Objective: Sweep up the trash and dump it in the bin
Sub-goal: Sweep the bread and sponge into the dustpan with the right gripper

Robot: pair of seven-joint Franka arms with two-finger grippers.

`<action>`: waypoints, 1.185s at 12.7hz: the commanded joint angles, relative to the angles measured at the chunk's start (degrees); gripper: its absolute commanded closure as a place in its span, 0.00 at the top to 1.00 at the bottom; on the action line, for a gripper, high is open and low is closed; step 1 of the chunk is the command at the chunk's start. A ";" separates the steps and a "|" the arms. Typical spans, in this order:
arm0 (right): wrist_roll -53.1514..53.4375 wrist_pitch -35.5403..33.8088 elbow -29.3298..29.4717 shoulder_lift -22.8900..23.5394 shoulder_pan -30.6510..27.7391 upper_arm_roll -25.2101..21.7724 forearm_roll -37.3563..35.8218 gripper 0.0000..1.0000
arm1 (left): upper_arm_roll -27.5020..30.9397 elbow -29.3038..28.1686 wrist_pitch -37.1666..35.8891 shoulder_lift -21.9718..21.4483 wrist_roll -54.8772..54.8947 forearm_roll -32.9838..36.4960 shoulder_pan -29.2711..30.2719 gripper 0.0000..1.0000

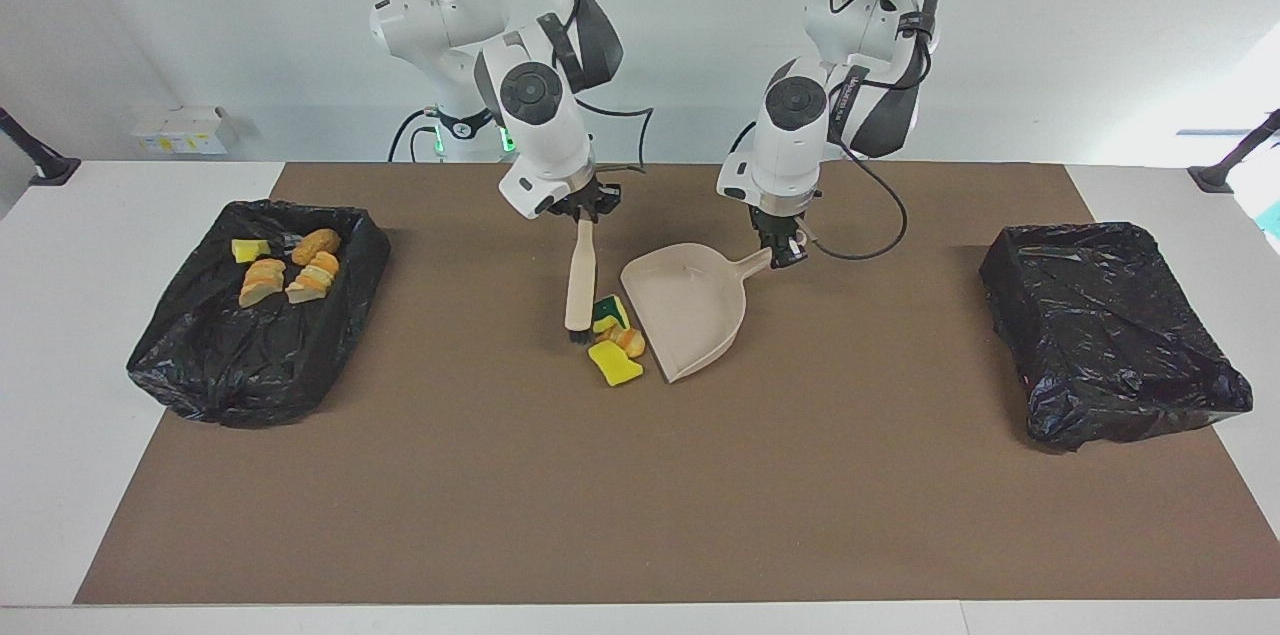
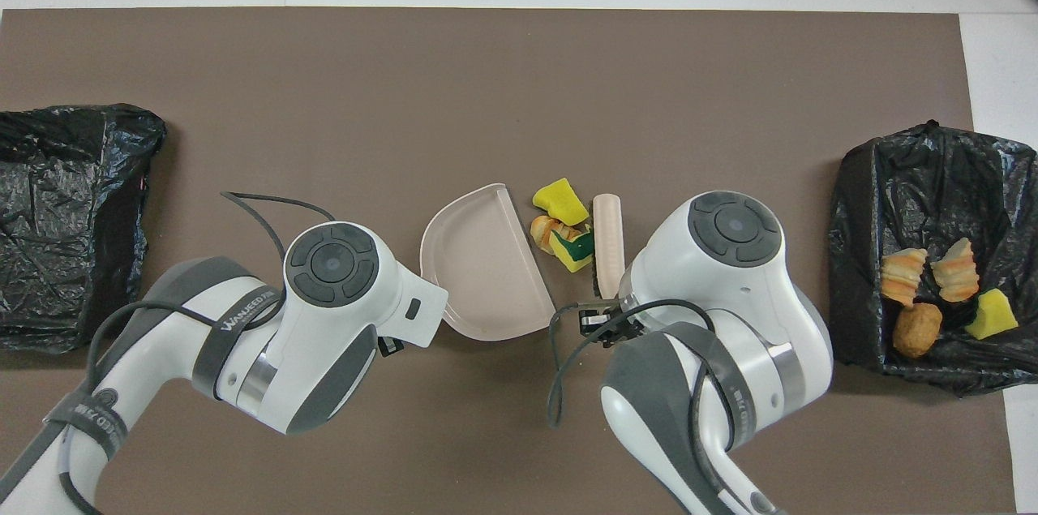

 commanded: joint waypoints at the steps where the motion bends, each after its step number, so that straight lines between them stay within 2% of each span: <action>1: -5.97 1.17 2.26 2.03 -1.30 0.43 -7.46 0.00 | 0.54 -2.02 1.65 -1.80 -1.74 0.49 -0.75 0.00; 4: -11.61 2.14 5.68 6.07 -3.67 0.34 -9.94 0.00 | 0.54 -2.02 1.65 -1.80 -1.74 0.49 -0.75 0.00; 9: -12.67 7.85 7.10 12.23 -0.87 0.96 -9.77 0.00 | 0.54 -2.02 1.83 -1.80 -1.74 0.49 -0.75 0.00; 11: -14.94 7.16 7.01 12.06 0.01 1.83 -7.76 0.00 | 0.54 -2.02 1.83 -1.79 -1.74 0.49 -0.75 0.00; 13: -16.71 7.15 6.23 11.27 0.19 3.67 -1.80 0.00 | 0.54 -2.02 1.83 -1.71 -1.74 0.49 -0.75 0.00; 15: -16.71 6.89 5.00 10.13 0.28 6.82 -1.16 0.00 | 0.54 -2.02 1.83 -1.79 -1.74 0.49 -0.75 0.00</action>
